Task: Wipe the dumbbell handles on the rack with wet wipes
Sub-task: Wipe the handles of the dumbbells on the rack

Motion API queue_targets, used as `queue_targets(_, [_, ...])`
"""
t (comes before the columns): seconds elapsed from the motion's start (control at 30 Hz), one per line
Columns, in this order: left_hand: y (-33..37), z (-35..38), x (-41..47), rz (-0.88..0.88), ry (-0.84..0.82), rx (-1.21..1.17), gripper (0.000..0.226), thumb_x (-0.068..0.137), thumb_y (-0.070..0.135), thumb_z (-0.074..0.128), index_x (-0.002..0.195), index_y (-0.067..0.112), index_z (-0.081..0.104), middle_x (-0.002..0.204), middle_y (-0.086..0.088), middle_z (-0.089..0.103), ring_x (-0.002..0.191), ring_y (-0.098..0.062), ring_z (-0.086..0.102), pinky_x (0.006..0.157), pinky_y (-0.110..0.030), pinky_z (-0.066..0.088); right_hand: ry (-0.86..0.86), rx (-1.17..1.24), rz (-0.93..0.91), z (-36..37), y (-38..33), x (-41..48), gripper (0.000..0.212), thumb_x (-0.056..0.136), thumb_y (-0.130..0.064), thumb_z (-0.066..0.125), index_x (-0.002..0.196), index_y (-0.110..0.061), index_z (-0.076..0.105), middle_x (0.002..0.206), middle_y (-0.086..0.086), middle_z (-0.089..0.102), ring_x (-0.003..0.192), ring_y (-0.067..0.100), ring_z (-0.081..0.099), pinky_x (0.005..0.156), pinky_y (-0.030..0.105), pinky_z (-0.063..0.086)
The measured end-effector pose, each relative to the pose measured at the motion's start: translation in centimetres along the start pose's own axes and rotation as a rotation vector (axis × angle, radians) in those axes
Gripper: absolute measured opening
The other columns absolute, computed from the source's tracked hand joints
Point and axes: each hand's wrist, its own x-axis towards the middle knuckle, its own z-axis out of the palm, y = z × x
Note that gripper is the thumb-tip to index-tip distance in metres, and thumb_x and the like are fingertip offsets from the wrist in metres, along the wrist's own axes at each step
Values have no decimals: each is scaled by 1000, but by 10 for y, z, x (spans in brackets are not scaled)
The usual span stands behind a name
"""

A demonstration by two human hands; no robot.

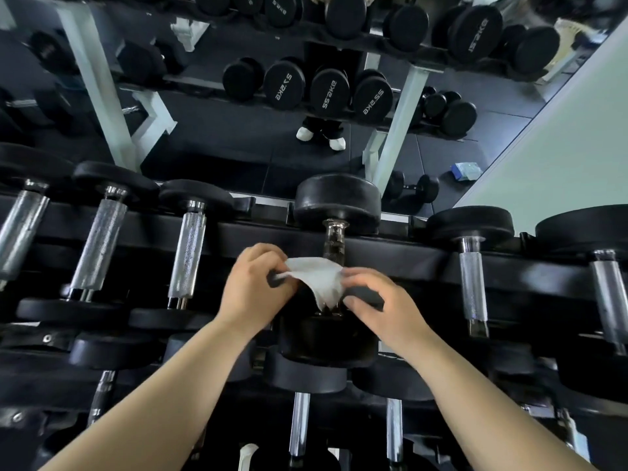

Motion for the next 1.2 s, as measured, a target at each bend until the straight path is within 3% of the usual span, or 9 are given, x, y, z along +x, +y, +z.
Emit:
queue_targets(0.1, [-3,-18,4,-171,38,16,30,74,2,65,57,16,46,72,8,47,69,-14,45,58,-6,34,6,50,74,9,7,-12,20,89,-14,54,91,-33,58,106,-24,53,104,-6,50,90,3,34])
queue_targets(0.27, [-1,-19,20,-592,-223,-118,25,63,29,56,56,9,42,54,-4,45,57,-19,42,51,-26,31,63,110,120,17,7,-16,23,92,-16,47,88,-36,58,105,-20,57,102,-12,49,83,-4,33])
queue_targets(0.4, [14,4,29,-580,-341,-239,18,71,22,56,59,13,47,58,0,45,58,-15,41,52,-25,31,185,60,36,28,10,-25,12,88,-22,53,89,-22,65,98,-18,59,96,-21,48,83,-3,33])
queue_targets(0.5, [25,20,36,-643,-424,-483,13,83,11,54,69,12,55,60,-2,58,64,-18,54,60,-24,41,164,-111,-68,42,16,-34,50,81,-46,38,108,-12,62,108,-28,44,107,-23,36,92,-3,23])
queue_targets(0.63, [33,29,48,-666,-391,-798,21,90,6,48,69,5,54,46,-3,60,45,-10,59,49,-15,48,176,-177,-106,42,17,-33,64,84,-58,32,112,-8,61,112,-15,45,108,-4,39,93,5,24])
queue_targets(0.77, [18,34,37,-644,-526,-675,26,97,17,42,76,11,57,65,-6,60,62,-17,55,64,-25,43,220,-208,-148,45,20,-32,75,87,-63,18,106,-5,62,106,-5,52,101,-2,39,91,11,27])
queue_targets(0.93, [18,37,54,-666,-376,-823,29,97,13,41,69,12,48,57,-3,51,51,-14,52,49,-21,43,289,-216,-171,47,25,-31,45,89,-40,38,100,-5,64,100,1,58,96,-4,37,88,10,33])
queue_targets(1.03, [29,38,68,-672,-301,-986,32,97,11,42,66,10,49,43,1,56,37,-9,55,37,-16,43,319,-201,-186,49,25,-30,44,92,-46,34,100,-11,61,97,2,60,94,-2,40,92,8,28])
queue_targets(1.2, [15,27,39,-583,-667,-750,29,98,14,40,72,5,51,52,-11,53,41,-14,53,43,-15,43,327,-201,-190,50,27,-30,59,92,-53,25,98,-8,63,99,-5,55,96,-5,38,94,7,26])
